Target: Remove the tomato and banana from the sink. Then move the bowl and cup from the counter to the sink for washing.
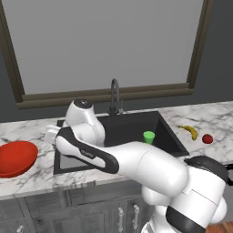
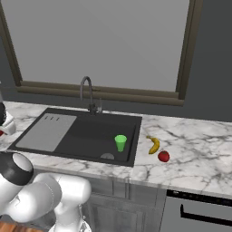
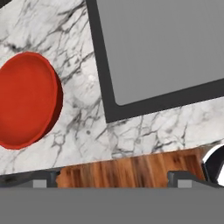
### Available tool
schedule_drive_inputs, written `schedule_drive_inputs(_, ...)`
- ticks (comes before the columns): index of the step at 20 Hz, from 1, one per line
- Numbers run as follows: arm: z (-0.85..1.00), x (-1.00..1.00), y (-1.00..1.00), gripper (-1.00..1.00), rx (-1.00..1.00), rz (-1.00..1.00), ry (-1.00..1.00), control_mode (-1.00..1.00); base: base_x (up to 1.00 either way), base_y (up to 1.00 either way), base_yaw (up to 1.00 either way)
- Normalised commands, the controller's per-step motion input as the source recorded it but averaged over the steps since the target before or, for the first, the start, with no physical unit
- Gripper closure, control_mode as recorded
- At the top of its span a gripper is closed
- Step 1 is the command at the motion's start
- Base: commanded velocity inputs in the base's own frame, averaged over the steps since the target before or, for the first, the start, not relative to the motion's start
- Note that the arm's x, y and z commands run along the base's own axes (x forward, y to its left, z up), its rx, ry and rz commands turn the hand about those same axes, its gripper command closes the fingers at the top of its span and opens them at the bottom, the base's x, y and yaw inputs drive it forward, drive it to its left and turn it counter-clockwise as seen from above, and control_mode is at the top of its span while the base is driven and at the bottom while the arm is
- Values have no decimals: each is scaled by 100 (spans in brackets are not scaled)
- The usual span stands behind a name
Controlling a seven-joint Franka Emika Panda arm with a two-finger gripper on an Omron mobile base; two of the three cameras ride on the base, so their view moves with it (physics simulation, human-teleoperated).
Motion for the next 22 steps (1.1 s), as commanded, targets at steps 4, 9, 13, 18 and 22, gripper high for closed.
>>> schedule_drive_inputs(4, 0, 0, 26, -100, 4, 0, 0, -100, 0, 0, 0)
schedule_drive_inputs(9, 0, 1, 27, -100, 2, 0, 0, -100, 0, 0, 0)
schedule_drive_inputs(13, -4, 1, 23, -100, 1, 0, 1, -100, 0, 0, 0)
schedule_drive_inputs(18, -12, 1, 20, -100, 0, 0, 2, -100, 0, 0, 0)
schedule_drive_inputs(22, -17, 2, 17, -100, 0, 0, 0, -100, 0, 0, 0)
